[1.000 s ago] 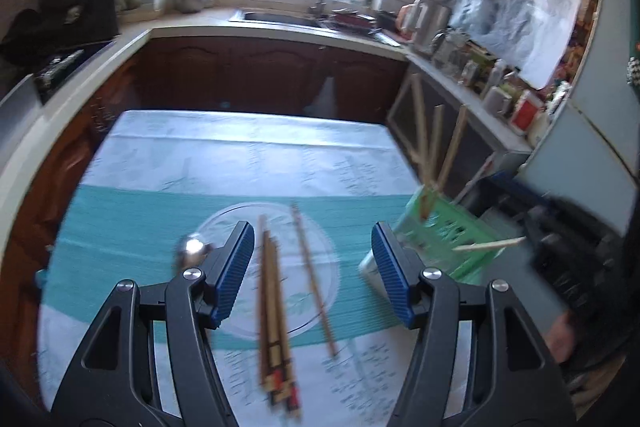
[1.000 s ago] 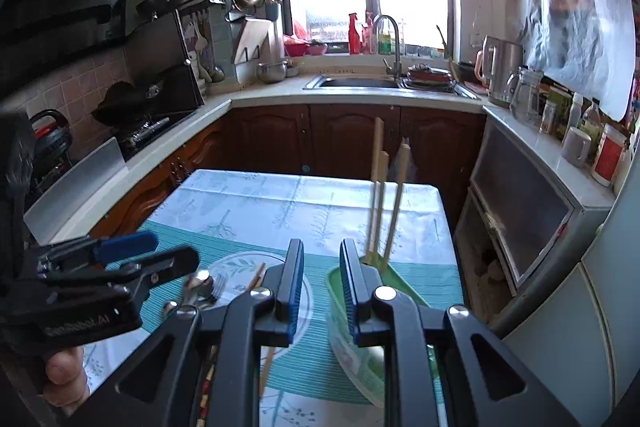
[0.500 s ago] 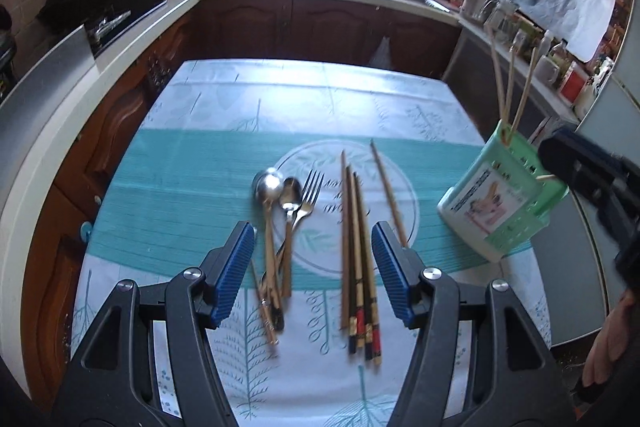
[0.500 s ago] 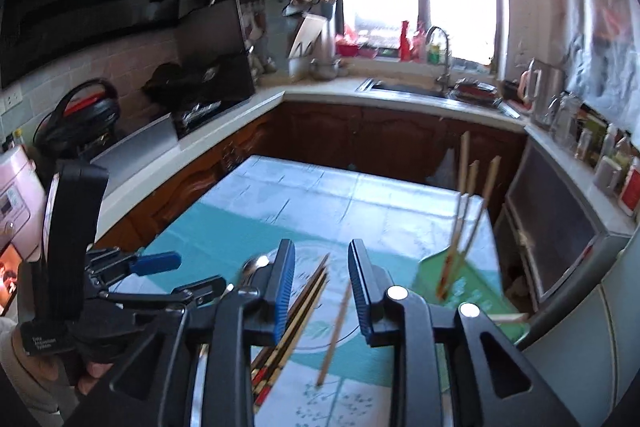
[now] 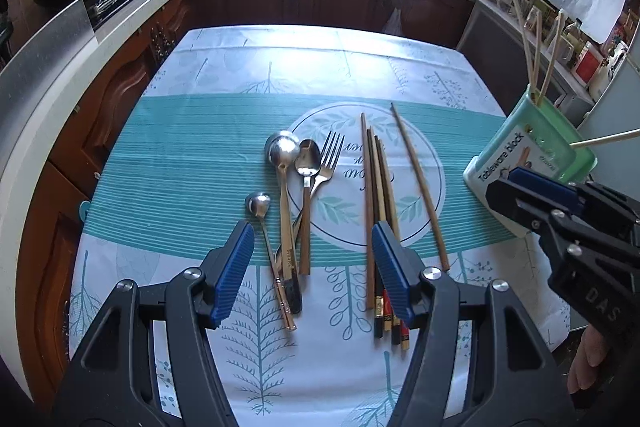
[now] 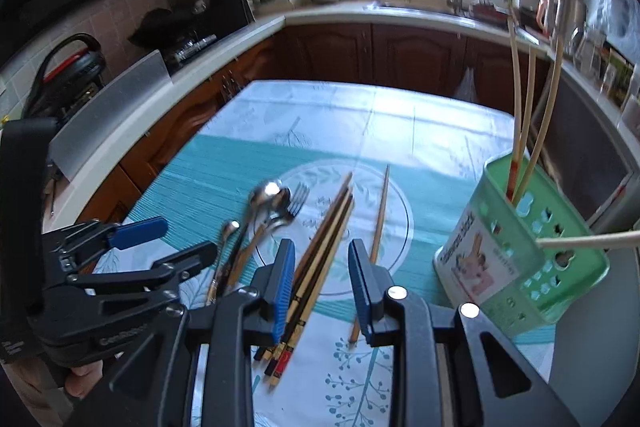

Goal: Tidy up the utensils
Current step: 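Lower both grippers toward the chopsticks lying beside the spoons and fork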

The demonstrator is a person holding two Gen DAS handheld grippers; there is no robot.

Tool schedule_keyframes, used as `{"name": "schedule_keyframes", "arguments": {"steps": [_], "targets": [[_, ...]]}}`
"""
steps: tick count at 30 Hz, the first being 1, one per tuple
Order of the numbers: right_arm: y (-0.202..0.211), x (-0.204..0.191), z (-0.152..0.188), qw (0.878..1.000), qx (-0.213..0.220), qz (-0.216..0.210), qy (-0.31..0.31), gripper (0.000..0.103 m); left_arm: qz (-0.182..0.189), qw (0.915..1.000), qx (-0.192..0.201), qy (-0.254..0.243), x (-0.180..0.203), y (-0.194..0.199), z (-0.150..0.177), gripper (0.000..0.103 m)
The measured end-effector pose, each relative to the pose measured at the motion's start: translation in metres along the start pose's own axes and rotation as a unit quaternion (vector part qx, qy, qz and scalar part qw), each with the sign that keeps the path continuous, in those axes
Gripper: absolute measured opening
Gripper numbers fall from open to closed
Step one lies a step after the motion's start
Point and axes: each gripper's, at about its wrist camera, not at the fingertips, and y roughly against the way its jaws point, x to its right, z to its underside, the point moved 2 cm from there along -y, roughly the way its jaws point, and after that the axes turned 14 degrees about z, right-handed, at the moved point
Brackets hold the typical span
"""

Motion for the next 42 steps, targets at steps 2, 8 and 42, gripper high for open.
{"name": "schedule_keyframes", "arguments": {"steps": [2, 8, 42], "targets": [[-0.01, 0.002, 0.002, 1.0, -0.02, -0.003, -0.01, 0.028, -0.001, 1.0, -0.006, 0.001, -0.002, -0.005, 0.001, 0.058], [-0.042, 0.004, 0.01, 0.996, -0.082, -0.009, -0.023, 0.028, 0.004, 0.9996, -0.029, 0.004, -0.014, -0.023, 0.005, 0.058], [-0.158, 0.019, -0.021, 0.961, -0.268, 0.032, -0.066, 0.028, 0.105, 0.9759, -0.187, 0.041, -0.012, -0.13, -0.037, 0.014]]}}
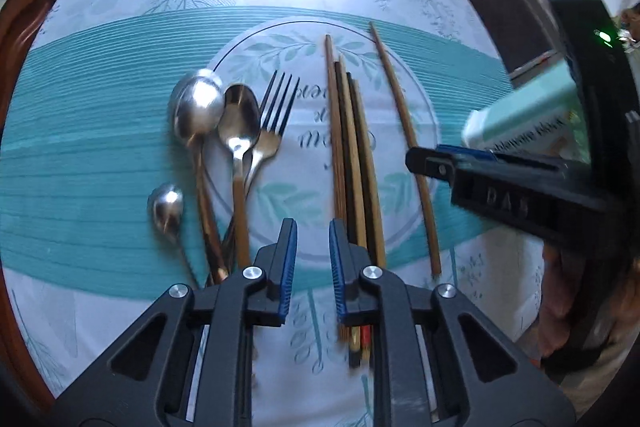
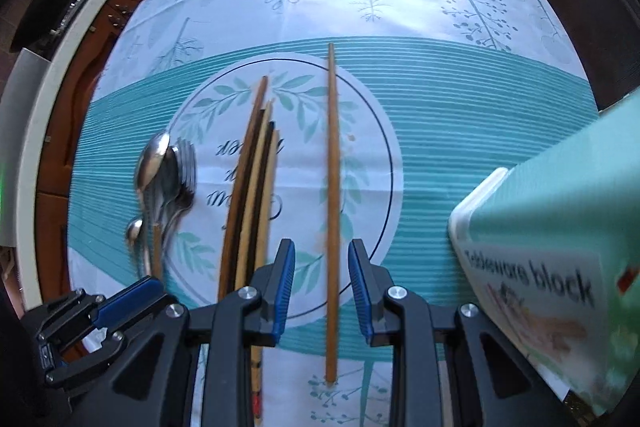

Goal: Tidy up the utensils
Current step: 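Grasp a brown chopstick with the left gripper while the right gripper grasps a light chopstick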

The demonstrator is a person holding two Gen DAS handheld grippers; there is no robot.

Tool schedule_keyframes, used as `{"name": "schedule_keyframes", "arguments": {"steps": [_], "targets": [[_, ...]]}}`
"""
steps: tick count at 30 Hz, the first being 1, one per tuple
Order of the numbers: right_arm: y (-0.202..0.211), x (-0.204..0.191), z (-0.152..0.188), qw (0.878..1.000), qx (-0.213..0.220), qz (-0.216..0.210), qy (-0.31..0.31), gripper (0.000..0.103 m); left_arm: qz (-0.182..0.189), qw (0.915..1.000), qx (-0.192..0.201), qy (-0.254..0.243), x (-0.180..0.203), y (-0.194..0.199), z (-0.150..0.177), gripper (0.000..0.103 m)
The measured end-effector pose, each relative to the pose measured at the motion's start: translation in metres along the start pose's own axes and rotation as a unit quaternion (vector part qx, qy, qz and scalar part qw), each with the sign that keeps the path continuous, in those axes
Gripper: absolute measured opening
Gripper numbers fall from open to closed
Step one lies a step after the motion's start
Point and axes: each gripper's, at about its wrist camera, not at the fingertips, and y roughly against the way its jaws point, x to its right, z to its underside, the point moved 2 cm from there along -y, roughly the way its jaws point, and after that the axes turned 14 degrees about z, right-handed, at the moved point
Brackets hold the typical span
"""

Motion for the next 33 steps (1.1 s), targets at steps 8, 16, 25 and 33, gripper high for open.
{"name": "schedule_keyframes", "arguments": {"steps": [8, 16, 25, 33], "targets": [[-0.011, -0.016, -0.015, 0.997, 0.012, 0.069, 0.043, 0.016, -0.003, 0.9996, -0.019, 0.021, -0.004, -0.013, -0.027, 0.011], [-0.009, -0.006, -0.001, 0.998, 0.011, 0.051, 0.046, 0.007, -0.013, 0.9992, -0.038, 0.005, 0.003, -0.025, -0.035, 0.009], [-0.005, 0.021, 0.031, 0.999, 0.008, 0.025, 0.039, 0.007, -0.014, 0.9986, -0.05, 0.008, 0.009, -0.038, -0.035, 0.009], [-0.002, 0.019, 0.039, 0.999, 0.011, 0.022, 0.044, 0.007, -0.049, 0.9971, -0.057, -0.007, 0.014, -0.046, -0.034, 0.008]]}}
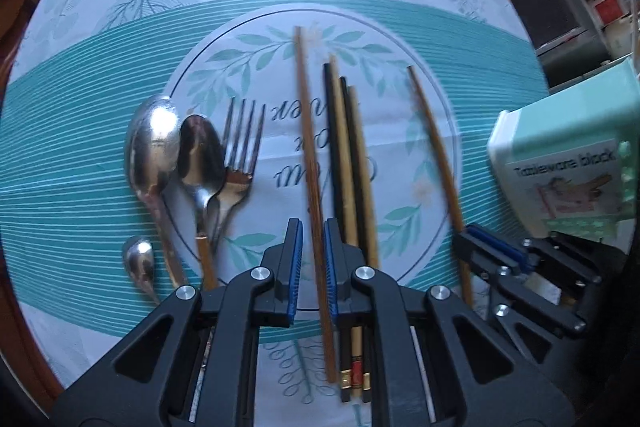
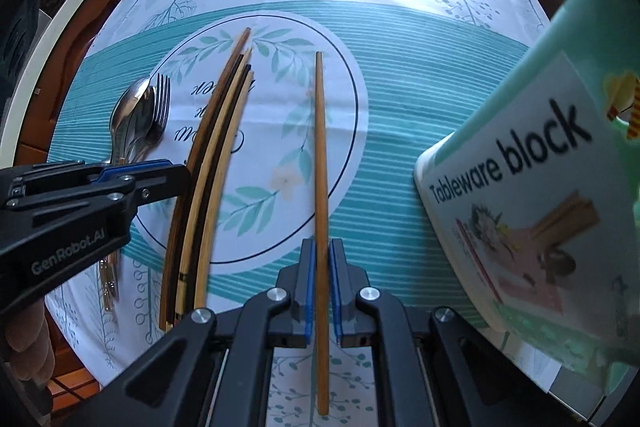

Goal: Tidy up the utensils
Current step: 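Grasp a brown chopstick with the left gripper while the right gripper grasps a light chopstick, then lift both chopsticks and carry them over the green holder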

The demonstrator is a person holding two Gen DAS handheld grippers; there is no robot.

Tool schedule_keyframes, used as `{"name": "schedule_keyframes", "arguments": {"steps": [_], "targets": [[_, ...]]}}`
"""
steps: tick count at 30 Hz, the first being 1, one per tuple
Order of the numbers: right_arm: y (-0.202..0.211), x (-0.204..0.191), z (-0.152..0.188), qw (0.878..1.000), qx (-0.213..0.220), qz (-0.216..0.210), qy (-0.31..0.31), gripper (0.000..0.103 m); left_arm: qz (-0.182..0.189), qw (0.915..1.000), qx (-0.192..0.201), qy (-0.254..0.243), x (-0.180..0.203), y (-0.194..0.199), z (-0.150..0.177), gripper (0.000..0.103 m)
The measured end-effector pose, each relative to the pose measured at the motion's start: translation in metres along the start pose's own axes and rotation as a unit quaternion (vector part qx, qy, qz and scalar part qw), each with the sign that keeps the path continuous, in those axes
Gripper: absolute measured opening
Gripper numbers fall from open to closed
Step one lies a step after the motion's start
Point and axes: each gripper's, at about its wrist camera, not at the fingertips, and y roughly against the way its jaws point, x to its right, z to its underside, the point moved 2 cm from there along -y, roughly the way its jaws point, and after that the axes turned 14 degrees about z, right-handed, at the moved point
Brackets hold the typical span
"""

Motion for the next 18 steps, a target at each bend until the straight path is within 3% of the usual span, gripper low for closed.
{"name": "schedule_keyframes", "arguments": {"steps": [10, 14, 18], "targets": [[0.001, -0.012, 0.005, 1.0, 0.003, 0.011, 0.02, 0.007, -0.015, 0.9999, -0.008, 0.0, 0.003, -0.004, -0.003, 0.004], [0.001, -0.01, 0.009, 0.999, -0.006, -0.037, 0.007, 0.006, 0.001, 1.0, -0.003, 0.008, 0.001, -0.002, 0.002, 0.004], [0.019, 0.0, 0.02, 0.994, 0.026, -0.103, -0.008, 0.006, -0.005, 0.9987, 0.05, -0.01, 0.011, 0.023, 0.014, 0.004]]}}
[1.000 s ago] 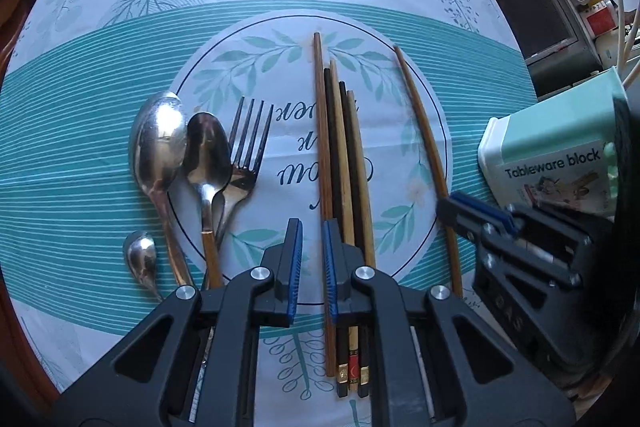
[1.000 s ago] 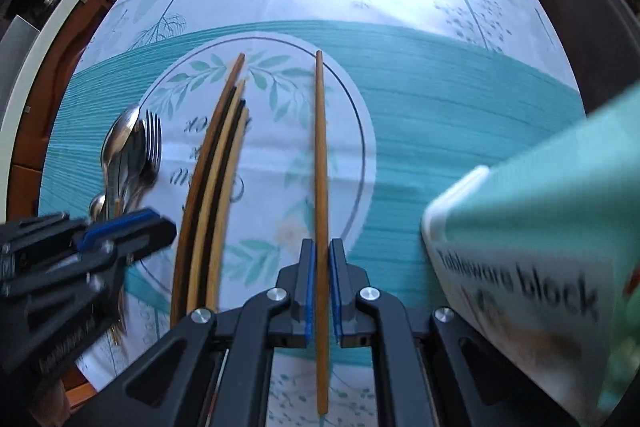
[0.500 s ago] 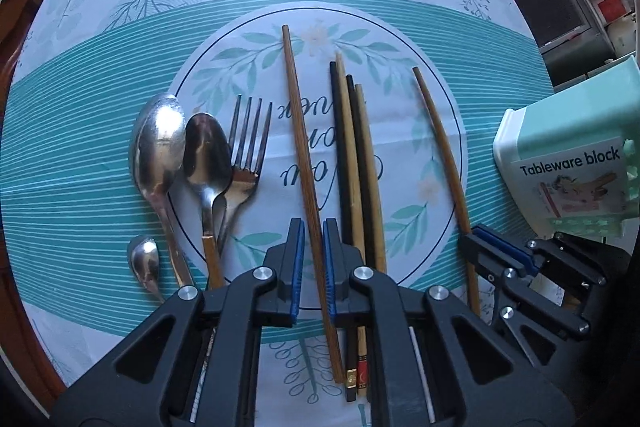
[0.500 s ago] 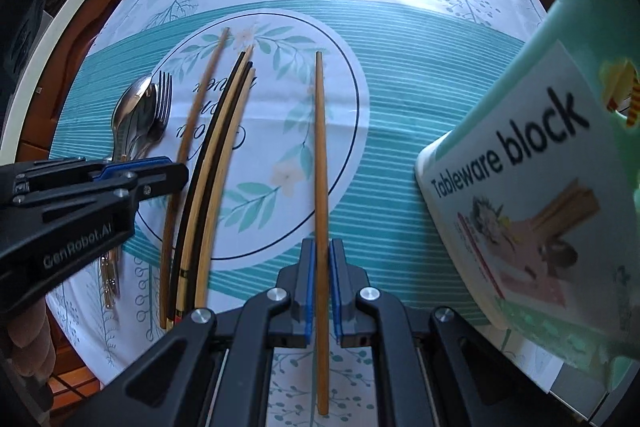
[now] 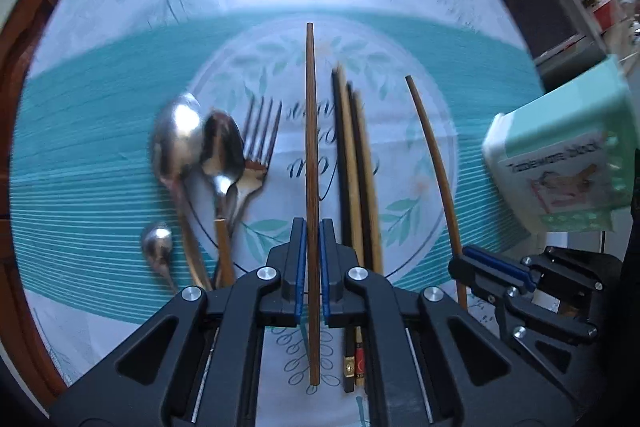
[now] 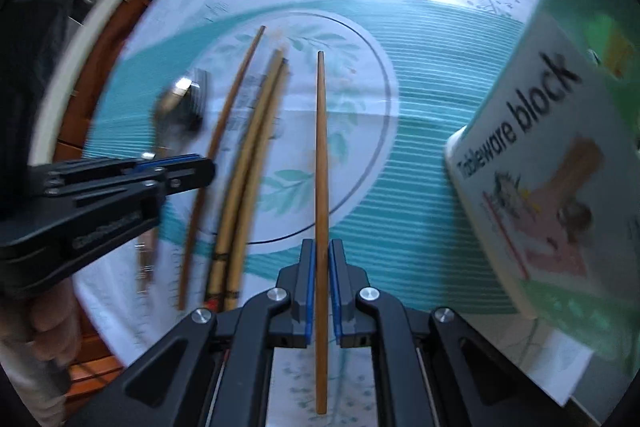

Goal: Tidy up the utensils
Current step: 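Lift both chopsticks and carry them over the green holder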

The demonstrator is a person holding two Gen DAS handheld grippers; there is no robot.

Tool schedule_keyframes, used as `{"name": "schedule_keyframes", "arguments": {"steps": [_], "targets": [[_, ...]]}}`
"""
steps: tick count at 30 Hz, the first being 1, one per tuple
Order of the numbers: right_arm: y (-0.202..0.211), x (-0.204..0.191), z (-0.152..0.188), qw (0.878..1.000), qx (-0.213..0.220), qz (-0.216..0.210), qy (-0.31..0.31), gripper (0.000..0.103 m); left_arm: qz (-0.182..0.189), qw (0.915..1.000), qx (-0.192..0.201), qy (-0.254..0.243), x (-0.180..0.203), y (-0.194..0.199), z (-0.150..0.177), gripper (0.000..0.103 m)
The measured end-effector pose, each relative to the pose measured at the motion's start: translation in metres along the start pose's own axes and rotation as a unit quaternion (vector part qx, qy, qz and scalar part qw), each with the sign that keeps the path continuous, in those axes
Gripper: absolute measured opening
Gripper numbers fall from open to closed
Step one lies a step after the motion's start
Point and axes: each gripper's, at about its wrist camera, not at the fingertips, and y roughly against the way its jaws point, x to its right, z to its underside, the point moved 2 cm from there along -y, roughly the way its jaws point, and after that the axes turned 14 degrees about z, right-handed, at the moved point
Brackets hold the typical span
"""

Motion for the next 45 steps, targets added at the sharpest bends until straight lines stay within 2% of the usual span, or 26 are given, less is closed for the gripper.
{"name": "schedule_keyframes", "arguments": {"steps": [3, 6, 10, 13, 15, 19, 22, 28, 31, 37, 41, 45], "targets": [[0.028, 0.001, 0.015, 0.998, 0.059, -0.019, 0.013, 0.006, 0.014, 0.9988, 0.041, -0.021, 0.016, 0.026, 0.008, 0.004], [0.066, 0.003, 0.039, 0.99, 0.135, -0.036, 0.021, 0.006, 0.018, 0.9953, 0.078, -0.055, 0.036, 0.05, 0.017, 0.004], [0.113, 0.019, 0.078, 0.969, 0.242, -0.051, 0.023, 0.006, 0.036, 0.9872, 0.124, -0.093, 0.066, 0.081, 0.026, 0.004], [0.138, 0.033, 0.097, 0.95, 0.311, -0.035, 0.018, 0.006, 0.047, 0.9792, 0.158, -0.118, 0.088, 0.099, 0.029, 0.004], [0.15, 0.044, 0.107, 0.94, 0.342, -0.019, 0.012, 0.006, 0.056, 0.9741, 0.174, -0.134, 0.099, 0.112, 0.03, 0.004], [0.162, 0.056, 0.109, 0.927, 0.375, 0.016, 0.009, 0.006, 0.074, 0.966, 0.19, -0.159, 0.13, 0.122, 0.025, 0.004], [0.168, 0.059, 0.099, 0.918, 0.391, 0.056, 0.022, 0.006, 0.078, 0.962, 0.197, -0.173, 0.149, 0.127, 0.02, 0.004], [0.164, 0.069, 0.074, 0.903, 0.416, 0.101, 0.046, 0.006, 0.084, 0.9556, 0.21, -0.189, 0.18, 0.135, 0.005, 0.004], [0.166, 0.077, 0.059, 0.899, 0.424, 0.099, 0.048, 0.006, 0.097, 0.9541, 0.217, -0.183, 0.189, 0.137, -0.01, 0.004], [0.168, 0.085, 0.036, 0.891, 0.443, 0.093, 0.047, 0.006, 0.133, 0.944, 0.253, -0.165, 0.199, 0.145, -0.043, 0.004], [0.167, 0.098, 0.019, 0.889, 0.451, 0.07, 0.027, 0.006, 0.142, 0.9375, 0.278, -0.153, 0.206, 0.14, -0.063, 0.004], [0.168, 0.115, 0.003, 0.888, 0.458, 0.032, -0.018, 0.006, 0.145, 0.9353, 0.293, -0.136, 0.205, 0.124, -0.079, 0.004]]}}
